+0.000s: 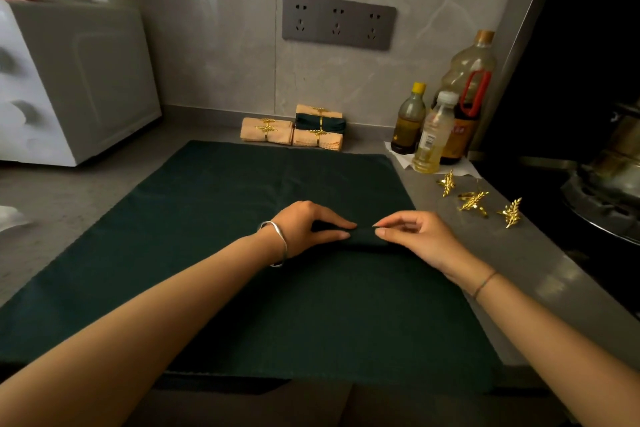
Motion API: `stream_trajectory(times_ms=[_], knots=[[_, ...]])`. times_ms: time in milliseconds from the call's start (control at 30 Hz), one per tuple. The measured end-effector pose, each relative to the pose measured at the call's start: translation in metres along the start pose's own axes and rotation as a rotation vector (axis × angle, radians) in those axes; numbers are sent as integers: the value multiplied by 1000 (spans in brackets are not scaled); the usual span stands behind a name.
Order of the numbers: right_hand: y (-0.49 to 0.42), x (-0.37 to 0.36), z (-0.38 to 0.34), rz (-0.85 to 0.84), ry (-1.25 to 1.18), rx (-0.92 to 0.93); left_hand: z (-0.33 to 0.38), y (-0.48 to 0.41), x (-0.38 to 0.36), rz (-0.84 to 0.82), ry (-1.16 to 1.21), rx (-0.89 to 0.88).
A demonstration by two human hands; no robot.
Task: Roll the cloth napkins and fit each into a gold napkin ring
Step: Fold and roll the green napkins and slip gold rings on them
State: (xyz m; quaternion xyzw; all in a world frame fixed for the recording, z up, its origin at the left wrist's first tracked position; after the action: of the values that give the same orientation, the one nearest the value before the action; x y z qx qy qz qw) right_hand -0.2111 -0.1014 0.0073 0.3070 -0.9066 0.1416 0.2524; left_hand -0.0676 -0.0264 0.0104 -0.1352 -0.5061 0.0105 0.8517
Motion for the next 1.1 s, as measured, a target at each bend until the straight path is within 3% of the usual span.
stream_trajectory(times_ms=[100,200,300,500,667,933,1033,1100], knots=[[12,8,-22,169,308,324,-5,-2,-2,-1,51,24],[19,-2,-30,148,538,517,-7,-4,-2,-10,89,42],[13,-2,-23,118,572,468,-5,-7,-1,-40,45,58],[-3,-4,-12,18,503,340,7,-18,0,-28,-361,4],[-14,-5,2,-42,364,221,11,-26,-4,33,-413,-28],[-23,-4,9,-63,64,145,-3,-44,-5,-29,-342,35],[-25,23,12,32,97,192,-8,-54,-7,-11,-283,81],[-23,60,18,230,159,212,-11,-61,-8,2,-262,111]])
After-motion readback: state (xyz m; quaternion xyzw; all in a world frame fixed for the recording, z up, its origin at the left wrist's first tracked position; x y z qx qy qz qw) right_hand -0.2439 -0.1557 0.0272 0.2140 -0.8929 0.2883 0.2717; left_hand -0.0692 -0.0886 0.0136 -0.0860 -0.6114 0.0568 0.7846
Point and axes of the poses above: each hand's wrist, its own y-axis away from the middle knuckle, its own x-axis out of the back of the hand, z = x × y, the point moved 9 cm from there along -y, towards the middle knuckle, and after that the axes turned 3 degrees about -y, right-handed, at the moved point
